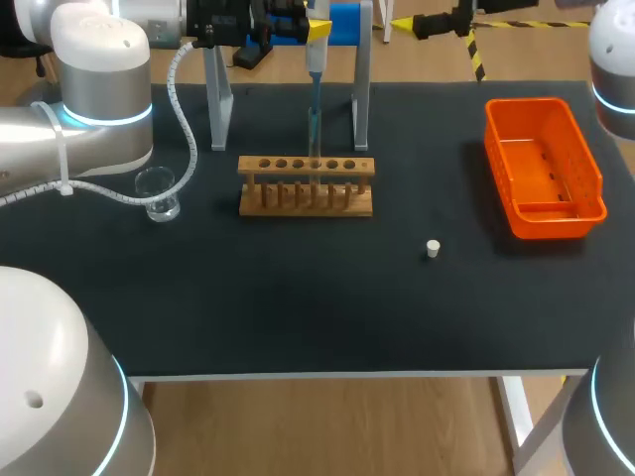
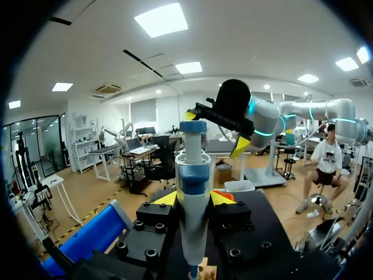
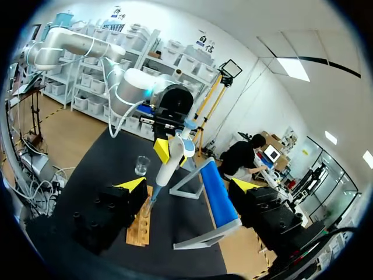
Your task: Invert the test tube, pick up the pipette, mount the tip to pipette, aspirate from beaker and dispense into the tube, eject the tip, return the pipette, and cap with the stopper.
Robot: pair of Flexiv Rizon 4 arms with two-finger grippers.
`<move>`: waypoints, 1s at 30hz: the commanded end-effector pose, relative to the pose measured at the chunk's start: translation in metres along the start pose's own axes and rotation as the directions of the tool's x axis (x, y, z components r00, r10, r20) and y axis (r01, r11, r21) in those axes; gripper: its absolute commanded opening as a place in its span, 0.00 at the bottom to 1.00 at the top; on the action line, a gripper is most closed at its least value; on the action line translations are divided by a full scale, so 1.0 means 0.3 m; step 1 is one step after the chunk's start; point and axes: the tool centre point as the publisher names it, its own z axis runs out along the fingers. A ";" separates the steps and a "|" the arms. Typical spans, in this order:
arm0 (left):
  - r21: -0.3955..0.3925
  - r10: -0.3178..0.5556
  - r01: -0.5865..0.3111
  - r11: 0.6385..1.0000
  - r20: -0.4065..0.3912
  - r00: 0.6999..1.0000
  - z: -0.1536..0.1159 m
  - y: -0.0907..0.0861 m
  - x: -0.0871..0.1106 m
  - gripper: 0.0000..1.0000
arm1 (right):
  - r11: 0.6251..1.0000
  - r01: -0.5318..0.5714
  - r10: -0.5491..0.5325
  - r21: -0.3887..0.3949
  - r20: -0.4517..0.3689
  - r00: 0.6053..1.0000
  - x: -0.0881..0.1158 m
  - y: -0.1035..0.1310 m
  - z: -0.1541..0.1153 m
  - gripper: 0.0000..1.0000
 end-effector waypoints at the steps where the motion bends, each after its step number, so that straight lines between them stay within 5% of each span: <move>1: 0.004 0.001 -0.001 1.000 0.004 1.000 0.002 0.002 0.002 0.00 | 1.000 0.000 0.000 0.003 -0.002 1.000 0.000 0.000 -0.004 0.00; 12: 0.004 0.001 -0.001 1.000 0.004 1.000 0.002 0.002 0.002 0.00 | 1.000 0.000 0.000 0.003 -0.002 1.000 0.000 0.000 -0.004 0.00; 21: 0.004 0.001 -0.001 1.000 0.004 1.000 0.002 0.002 0.002 0.00 | 0.998 -0.062 0.065 0.032 -0.095 0.993 -0.002 0.109 0.043 0.00; 30: 0.004 0.001 -0.001 1.000 0.004 1.000 0.002 0.002 0.002 0.00 | 0.986 -0.156 0.161 0.060 -0.093 0.982 -0.027 0.163 0.068 0.00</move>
